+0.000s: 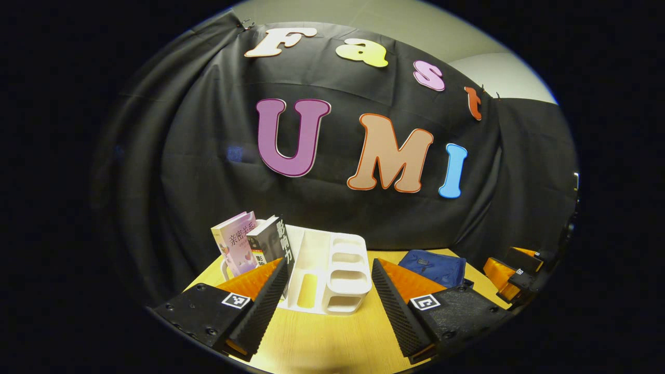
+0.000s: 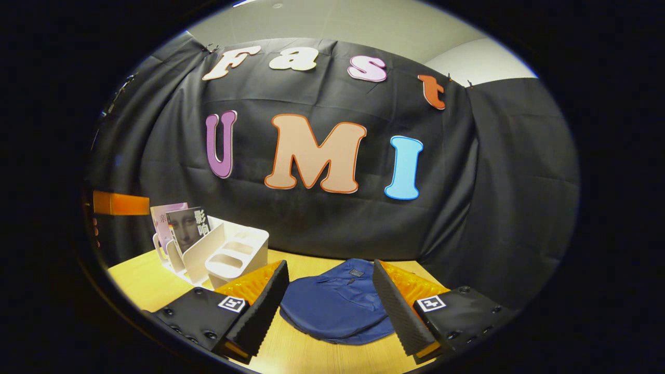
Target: Open the schoolbag, grab two books from the bookshelf and put them into the schoolbag.
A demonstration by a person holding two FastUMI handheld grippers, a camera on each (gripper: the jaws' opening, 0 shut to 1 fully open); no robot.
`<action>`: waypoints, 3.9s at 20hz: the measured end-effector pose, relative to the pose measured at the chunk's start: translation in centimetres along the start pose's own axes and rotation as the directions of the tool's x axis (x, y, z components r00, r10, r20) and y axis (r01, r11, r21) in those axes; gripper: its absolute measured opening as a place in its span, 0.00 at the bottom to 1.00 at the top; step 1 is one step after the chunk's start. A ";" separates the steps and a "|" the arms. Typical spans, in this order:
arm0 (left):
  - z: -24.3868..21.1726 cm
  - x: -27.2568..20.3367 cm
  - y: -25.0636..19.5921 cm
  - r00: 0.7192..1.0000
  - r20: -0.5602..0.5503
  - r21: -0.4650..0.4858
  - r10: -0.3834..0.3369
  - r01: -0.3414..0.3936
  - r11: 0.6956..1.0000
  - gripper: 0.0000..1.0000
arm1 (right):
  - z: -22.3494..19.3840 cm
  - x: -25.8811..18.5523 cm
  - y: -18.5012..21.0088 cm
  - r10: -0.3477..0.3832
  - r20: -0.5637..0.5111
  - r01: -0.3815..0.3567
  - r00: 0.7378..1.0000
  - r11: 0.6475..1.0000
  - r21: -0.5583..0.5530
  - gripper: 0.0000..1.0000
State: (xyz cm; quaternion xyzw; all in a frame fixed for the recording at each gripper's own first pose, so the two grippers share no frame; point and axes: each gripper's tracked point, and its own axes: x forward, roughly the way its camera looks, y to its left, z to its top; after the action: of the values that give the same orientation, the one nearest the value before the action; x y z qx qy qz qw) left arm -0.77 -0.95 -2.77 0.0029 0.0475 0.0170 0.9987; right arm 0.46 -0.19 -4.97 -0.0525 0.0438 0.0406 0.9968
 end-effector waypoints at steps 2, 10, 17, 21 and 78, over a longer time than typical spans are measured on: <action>0.1 0.1 0.0 1.000 -0.002 0.005 0.003 -0.003 1.000 0.96 | -1.7 0.2 0.1 0.005 -0.026 -0.006 1.000 1.000 -0.018 1.00; -0.3 0.3 0.0 1.000 -0.016 0.033 0.015 -0.014 0.999 0.96 | -10.1 1.4 -2.4 -0.008 -0.130 -0.038 0.991 0.939 -0.343 0.99; -0.7 0.7 0.3 0.999 -0.033 0.048 0.030 -0.028 0.998 0.95 | -16.2 3.1 -5.7 -0.050 -0.171 -0.087 0.984 0.705 -0.704 0.91; -1.0 1.0 0.7 0.998 -0.045 0.056 0.044 -0.041 0.998 0.95 | -19.7 4.2 -7.3 -0.052 -0.222 -0.148 0.974 0.594 -0.791 0.92; -1.4 8.9 10.4 0.964 -0.207 0.067 0.169 -0.158 0.985 0.96 | -14.8 14.7 -2.4 0.105 -0.169 -0.198 0.980 0.509 -0.837 0.06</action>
State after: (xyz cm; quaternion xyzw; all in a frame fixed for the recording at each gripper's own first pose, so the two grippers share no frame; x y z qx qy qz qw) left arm 7.58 9.76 -4.88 0.0299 0.1537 0.0984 0.9828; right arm 14.06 -3.08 -20.73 -0.5296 0.0707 0.1412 0.8334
